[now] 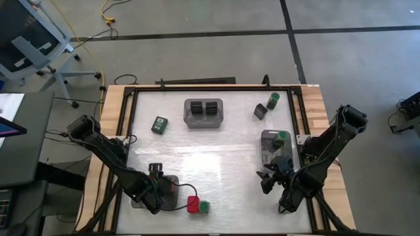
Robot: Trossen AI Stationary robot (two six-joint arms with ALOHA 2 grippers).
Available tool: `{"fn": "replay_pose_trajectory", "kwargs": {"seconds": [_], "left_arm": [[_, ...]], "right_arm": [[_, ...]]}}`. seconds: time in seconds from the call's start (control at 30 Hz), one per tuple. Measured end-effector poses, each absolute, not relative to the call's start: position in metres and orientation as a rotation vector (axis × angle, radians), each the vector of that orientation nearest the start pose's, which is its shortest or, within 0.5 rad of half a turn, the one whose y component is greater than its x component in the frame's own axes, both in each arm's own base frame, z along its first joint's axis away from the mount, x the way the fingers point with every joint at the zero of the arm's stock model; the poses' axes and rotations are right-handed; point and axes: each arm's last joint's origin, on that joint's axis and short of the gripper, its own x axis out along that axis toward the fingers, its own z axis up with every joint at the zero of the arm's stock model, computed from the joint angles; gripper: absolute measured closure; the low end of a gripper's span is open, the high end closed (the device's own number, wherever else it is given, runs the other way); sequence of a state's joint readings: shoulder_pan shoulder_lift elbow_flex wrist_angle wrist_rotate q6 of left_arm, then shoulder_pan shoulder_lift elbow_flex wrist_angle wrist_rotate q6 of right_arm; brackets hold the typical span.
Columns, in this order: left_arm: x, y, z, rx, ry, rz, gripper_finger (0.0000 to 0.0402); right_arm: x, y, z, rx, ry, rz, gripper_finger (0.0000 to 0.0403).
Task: Sort spices by type
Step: Put the right red seasoning can into the bottom black transparent bin
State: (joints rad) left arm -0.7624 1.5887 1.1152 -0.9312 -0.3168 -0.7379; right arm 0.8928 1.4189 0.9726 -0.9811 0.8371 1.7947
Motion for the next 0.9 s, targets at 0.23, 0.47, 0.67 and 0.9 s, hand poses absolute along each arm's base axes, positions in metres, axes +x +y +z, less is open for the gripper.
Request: {"fn": "replay_pose_trajectory", "kwargs": {"seconds": [0.23,0.47,0.67,0.9], "left_arm": [[0.2109,-0.1880,0.2149,0.095,1.239,0.141,0.0167],[0.2109,-0.1876,0.2150,0.100,1.232,0.149,0.0157],[0.2129,-0.1893,0.2155,0.083,1.209,0.143,0.0158],[0.2129,-0.1893,0.2157,0.053,1.206,0.160,0.0158]], "right_arm": [[0.1670,0.1731,0.2266,0.590,0.589,-0.668,0.0132],[0.1672,0.1733,0.2266,0.595,0.588,-0.668,0.0132],[0.1679,0.1742,0.2269,0.607,0.584,-0.662,0.0132],[0.1681,0.1744,0.2269,0.608,0.583,-0.661,0.0132]]}}
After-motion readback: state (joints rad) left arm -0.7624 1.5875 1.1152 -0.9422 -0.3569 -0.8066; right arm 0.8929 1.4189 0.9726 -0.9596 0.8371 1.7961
